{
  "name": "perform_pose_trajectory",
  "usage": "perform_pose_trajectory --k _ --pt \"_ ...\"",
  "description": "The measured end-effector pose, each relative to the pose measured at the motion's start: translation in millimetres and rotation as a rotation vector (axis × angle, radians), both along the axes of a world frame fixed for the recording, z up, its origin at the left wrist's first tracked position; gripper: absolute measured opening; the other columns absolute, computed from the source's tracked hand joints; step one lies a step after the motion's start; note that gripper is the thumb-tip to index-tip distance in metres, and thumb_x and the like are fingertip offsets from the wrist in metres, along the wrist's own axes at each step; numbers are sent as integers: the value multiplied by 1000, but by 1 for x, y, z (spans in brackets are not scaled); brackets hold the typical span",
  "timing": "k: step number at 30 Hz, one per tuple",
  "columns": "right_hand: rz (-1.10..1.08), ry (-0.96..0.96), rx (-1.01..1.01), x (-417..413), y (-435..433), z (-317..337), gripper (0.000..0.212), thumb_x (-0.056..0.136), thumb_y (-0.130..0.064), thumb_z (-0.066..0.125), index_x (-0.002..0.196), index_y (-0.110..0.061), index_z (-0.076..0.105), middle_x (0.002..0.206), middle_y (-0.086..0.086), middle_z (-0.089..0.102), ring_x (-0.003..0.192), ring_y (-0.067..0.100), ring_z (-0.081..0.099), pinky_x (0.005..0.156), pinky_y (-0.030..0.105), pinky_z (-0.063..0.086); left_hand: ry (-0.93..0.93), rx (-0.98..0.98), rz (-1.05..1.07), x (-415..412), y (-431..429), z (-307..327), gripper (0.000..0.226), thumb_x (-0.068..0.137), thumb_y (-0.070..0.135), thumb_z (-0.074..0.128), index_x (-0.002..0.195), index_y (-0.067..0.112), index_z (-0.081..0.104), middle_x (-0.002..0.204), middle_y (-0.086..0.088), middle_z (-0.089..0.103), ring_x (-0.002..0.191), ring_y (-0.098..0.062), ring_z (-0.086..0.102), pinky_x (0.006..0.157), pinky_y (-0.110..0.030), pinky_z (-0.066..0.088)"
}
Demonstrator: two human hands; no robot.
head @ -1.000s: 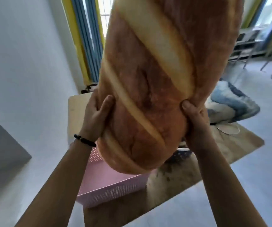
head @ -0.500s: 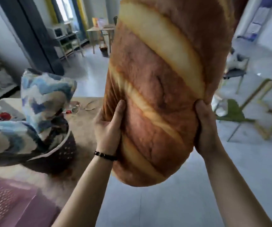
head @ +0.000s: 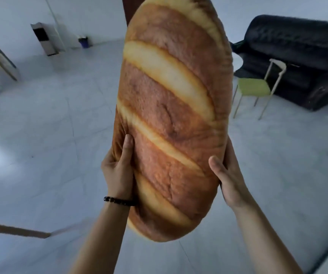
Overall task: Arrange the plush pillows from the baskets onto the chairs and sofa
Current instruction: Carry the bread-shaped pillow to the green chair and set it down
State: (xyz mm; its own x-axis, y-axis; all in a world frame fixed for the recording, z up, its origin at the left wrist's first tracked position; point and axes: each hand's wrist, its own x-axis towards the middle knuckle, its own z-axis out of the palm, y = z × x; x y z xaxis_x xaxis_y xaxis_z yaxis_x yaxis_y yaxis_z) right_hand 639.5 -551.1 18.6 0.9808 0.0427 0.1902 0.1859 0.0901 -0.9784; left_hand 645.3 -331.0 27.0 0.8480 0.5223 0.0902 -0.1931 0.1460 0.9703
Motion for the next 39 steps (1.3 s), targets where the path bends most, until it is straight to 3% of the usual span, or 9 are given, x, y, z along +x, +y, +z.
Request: perform_pose_trajectory --k 5,7,11,16,20,26,31,35,39 --pt "-24 111 -67 72 -68 -21 133 48 -84 80 159 -43 18 142 -37 49 130 -8 53 98 14 52 77 -78 -53 111 -69 -9 29 90 44 71 103 20 79 101 10 79 103 -6 72 95 -35 56" --pt "-57 136 -90 111 -87 -33 134 45 -78 86 158 -46 20 143 -34 50 130 -5 54 98 20 53 75 -103 -104 162 -94 -23 28 92 48 67 105 25 77 102 14 78 101 -2 72 96 -35 56" --pt "-253 119 -130 213 -129 -47 104 58 -54 89 149 -40 42 138 -19 61 123 2 62 101 34 53 71 -74 -322 274 -148 -58 55 96 63 53 141 32 58 139 14 63 129 -8 59 110 -44 45" --pt "-449 160 -143 352 -199 -28 90 59 -54 85 142 -40 52 133 -17 66 118 5 66 104 44 53 49 -90 -549 431 -225 -55 68 94 62 51 153 29 42 148 11 55 135 -9 53 115 -46 41" --pt "-570 165 -140 448 -265 -12 93 58 -58 84 143 -47 48 134 -21 63 118 5 65 102 46 54 54 -22 -735 550 -297 -34 74 91 65 55 155 35 34 149 18 52 136 -7 51 116 -46 41" --pt "-723 190 -102 556 -358 -35 91 58 -60 81 141 -47 48 129 -26 64 112 -2 66 93 33 56 108 90 -892 688 -402 -48 101 75 84 58 150 62 -5 165 26 11 151 -5 25 123 -47 29" --pt "-775 213 -53 689 -457 -73 84 58 -60 82 136 -45 54 124 -29 66 109 -5 67 91 28 54 112 159 -916 824 -517 -75 87 88 75 49 156 52 -1 144 45 20 148 -1 27 123 -46 29" --pt "-742 233 -33 811 -535 -58 81 54 -63 81 129 -55 51 117 -32 67 105 -9 66 84 18 53 114 172 -878 940 -591 -57 81 93 61 46 157 47 -1 152 33 20 145 -1 28 123 -45 31" --pt "-676 233 -64 933 -590 -30 98 53 -65 82 143 -45 47 128 -23 65 111 0 66 92 28 56 68 141 -854 1053 -636 -37 84 91 69 54 159 46 12 161 23 27 146 -4 35 119 -47 36"
